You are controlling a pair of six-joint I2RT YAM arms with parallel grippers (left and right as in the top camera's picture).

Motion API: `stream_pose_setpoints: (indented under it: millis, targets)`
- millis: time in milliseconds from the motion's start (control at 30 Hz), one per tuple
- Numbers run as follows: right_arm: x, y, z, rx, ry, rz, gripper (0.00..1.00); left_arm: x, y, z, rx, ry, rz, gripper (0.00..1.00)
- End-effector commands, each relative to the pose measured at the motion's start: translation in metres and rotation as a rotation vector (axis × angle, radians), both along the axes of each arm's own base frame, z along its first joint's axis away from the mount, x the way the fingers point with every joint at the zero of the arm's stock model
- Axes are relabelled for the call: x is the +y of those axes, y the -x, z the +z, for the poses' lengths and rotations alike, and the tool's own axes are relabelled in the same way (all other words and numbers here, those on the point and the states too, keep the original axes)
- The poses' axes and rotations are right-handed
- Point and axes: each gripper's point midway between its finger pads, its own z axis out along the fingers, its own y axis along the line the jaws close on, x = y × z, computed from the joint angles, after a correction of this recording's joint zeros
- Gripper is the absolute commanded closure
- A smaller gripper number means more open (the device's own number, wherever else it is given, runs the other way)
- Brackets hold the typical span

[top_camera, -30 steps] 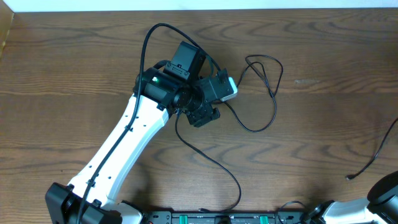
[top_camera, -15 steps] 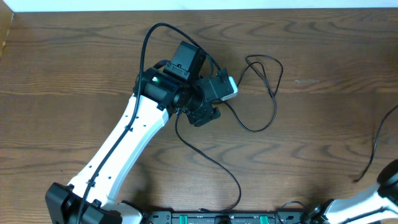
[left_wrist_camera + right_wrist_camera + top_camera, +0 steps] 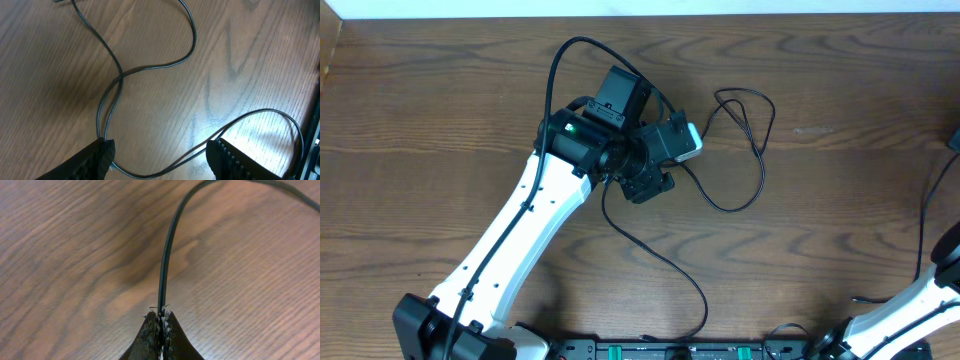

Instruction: Untangle cables

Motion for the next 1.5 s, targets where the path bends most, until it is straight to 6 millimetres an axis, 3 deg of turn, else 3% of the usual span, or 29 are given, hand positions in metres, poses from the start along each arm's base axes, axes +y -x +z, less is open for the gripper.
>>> stream_pose_setpoints:
  millis: [0, 33, 100, 167, 400, 500, 700, 867, 933, 1033, 1200, 1467]
  targets:
    - [0.003, -0.006, 0.005, 0.033, 0.062, 0.033, 0.99, 0.000, 0.001, -0.006, 0.021, 0.000, -0.007, 0.36]
    - [0.005, -0.007, 0.005, 0.033, 0.061, 0.038, 0.85, 0.000, 0.001, -0.006, 0.021, 0.000, -0.007, 0.36]
    - [0.010, -0.010, 0.005, 0.032, 0.061, 0.048, 0.36, 0.000, 0.001, -0.006, 0.021, 0.000, -0.007, 0.36]
    - [0.014, -0.013, 0.005, 0.033, 0.062, 0.058, 0.01, 0.000, 0.001, -0.006, 0.022, 0.000, -0.007, 0.36]
    - [0.025, -0.021, 0.005, 0.036, 0.063, 0.090, 0.01, -0.001, 0.001, -0.006, 0.021, -0.001, -0.008, 0.36]
    - [0.043, -0.031, 0.004, 0.041, 0.066, 0.160, 0.04, -0.001, 0.001, -0.006, 0.020, 0.000, -0.008, 0.35]
    - [0.104, -0.063, 0.004, 0.072, 0.115, 0.379, 0.07, -0.003, -0.002, -0.004, 0.005, 0.009, -0.008, 0.36]
    - [0.176, -0.084, 0.000, 0.087, 0.111, 0.543, 0.09, -0.002, -0.002, -0.004, 0.005, 0.008, -0.008, 0.36]
    - [0.208, -0.087, -0.003, 0.094, 0.090, 0.609, 0.05, -0.002, -0.002, -0.004, 0.005, 0.008, -0.007, 0.36]
    - [0.253, -0.085, -0.009, 0.127, 0.056, 0.702, 0.01, -0.002, -0.002, -0.004, 0.005, 0.008, -0.007, 0.36]
    - [0.308, -0.069, -0.018, 0.208, 0.027, 0.816, 0.01, -0.002, -0.002, -0.004, 0.005, 0.008, -0.007, 0.36]
    - [0.349, -0.037, -0.029, 0.336, -0.011, 0.926, 0.01, -0.002, -0.002, -0.004, 0.005, 0.008, -0.008, 0.36]
